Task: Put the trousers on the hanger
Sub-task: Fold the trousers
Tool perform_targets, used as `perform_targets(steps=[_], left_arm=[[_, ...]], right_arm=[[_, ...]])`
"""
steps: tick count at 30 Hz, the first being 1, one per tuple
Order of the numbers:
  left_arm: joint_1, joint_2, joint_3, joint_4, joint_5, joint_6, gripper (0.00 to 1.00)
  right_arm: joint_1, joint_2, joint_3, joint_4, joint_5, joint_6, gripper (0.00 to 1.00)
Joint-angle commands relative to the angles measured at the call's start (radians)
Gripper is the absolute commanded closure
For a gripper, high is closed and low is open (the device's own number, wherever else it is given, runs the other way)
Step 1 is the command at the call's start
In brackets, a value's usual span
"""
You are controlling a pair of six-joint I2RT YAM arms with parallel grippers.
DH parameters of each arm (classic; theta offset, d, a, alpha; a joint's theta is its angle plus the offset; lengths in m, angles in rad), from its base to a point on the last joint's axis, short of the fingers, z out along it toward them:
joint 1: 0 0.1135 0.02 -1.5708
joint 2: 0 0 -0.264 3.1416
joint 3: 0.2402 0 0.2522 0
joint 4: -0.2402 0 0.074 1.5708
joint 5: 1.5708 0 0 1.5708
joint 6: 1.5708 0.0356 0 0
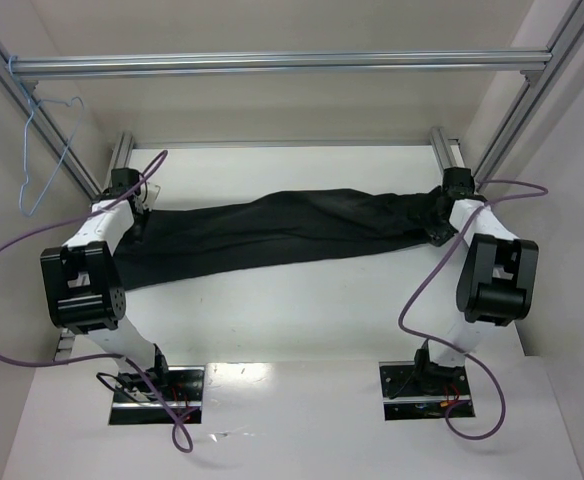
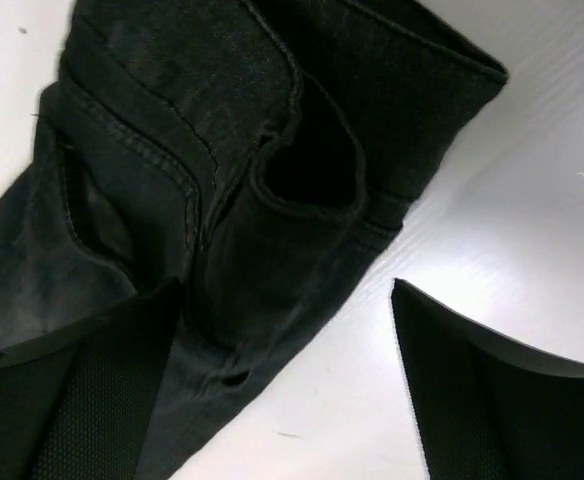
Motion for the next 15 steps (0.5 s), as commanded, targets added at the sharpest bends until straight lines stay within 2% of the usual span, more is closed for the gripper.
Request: perform_targets(steps=[1,2,3,7,9,15], left_arm=[[0.004,-0.040,-0.031,0.043,-0.017,0.012,0.97],[0.004,-0.040,-0.031,0.043,-0.017,0.012,0.97],[0.004,-0.049,-0.042,0.043,-0.017,0.012,0.97],[0.016,-0.049,-0.051,0.052,-0.049,0.032,0.97],[0.045,-0.049,-0.036,0.052,-0.063,0.032,0.97],[0.108,-0.098,0.041,0.015,-0.075,0.066,0.98]], right_arm=[[-0.003,0.049,0.027,0.120,-0.029,0.035,0.20],[-0.003,0.058,0.037,0.120,-0.040,0.035,0.31],[-0.003,0.058,0.047,0.120,-0.040,0.035,0.53],[-0.039,0.083,0.058,0.110,-0.052,0.015,0.91],[-0.073,0.063,0.067,0.094,-0.061,0.006,1.00],[-0.187,-0.037,0.056,0.082,-0.093,-0.036,1.00]])
